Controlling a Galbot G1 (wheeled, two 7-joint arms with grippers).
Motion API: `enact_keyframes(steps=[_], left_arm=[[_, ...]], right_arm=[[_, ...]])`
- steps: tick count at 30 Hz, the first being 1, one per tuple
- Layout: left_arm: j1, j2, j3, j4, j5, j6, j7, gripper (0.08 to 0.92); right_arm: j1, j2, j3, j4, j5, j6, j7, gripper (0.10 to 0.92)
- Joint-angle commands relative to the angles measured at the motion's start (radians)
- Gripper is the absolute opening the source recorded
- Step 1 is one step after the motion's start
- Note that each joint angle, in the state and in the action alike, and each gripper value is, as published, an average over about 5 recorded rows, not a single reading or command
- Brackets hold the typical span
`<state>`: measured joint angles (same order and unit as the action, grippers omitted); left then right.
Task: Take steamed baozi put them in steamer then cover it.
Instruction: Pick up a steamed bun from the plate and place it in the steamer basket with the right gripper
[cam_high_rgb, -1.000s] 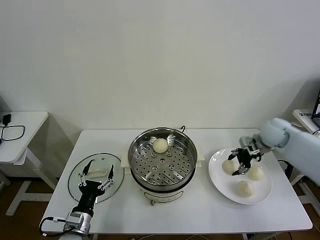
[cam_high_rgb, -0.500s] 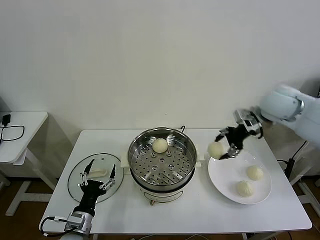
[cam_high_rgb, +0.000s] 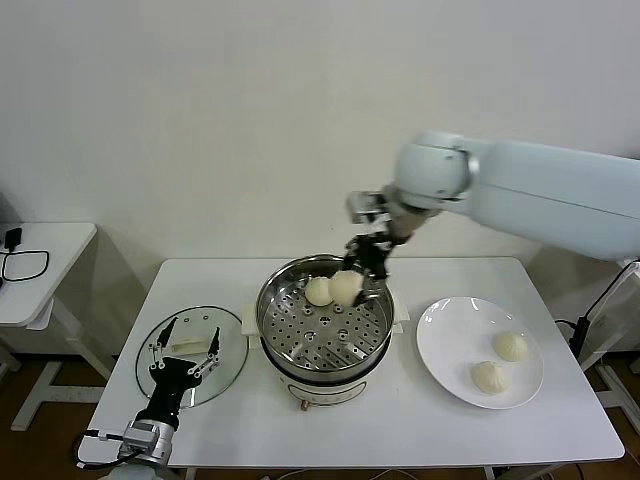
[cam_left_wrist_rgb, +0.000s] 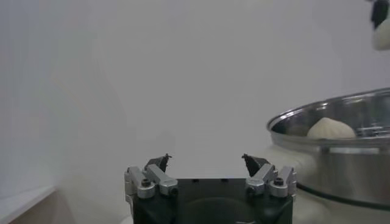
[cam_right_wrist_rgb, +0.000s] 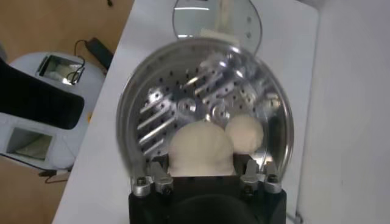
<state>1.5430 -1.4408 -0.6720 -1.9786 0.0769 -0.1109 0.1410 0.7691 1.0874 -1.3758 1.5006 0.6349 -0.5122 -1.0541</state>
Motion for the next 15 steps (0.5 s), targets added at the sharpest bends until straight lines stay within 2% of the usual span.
enact_keyframes(steps=[1,6,15], left_arm=[[-0.001,0.006,-0.037,0.01,-0.003,-0.003,0.004,0.823],[0.0,0.005,-0.061,0.016,-0.007,-0.011,0.011,0.823],[0.001,0.002,-0.074,0.024,-0.021,-0.015,0.016,0.823]], right_arm=[[-0.159,0.309,0.004,-0.24,-0.043,-0.035,0.008,0.704],[-0.235,0.351,0.003,-0.327,-0.115,-0.015,-0.007,0.704],[-0.284,0.365,0.013,-0.373,-0.162,-0.003,-0.015,0.706]])
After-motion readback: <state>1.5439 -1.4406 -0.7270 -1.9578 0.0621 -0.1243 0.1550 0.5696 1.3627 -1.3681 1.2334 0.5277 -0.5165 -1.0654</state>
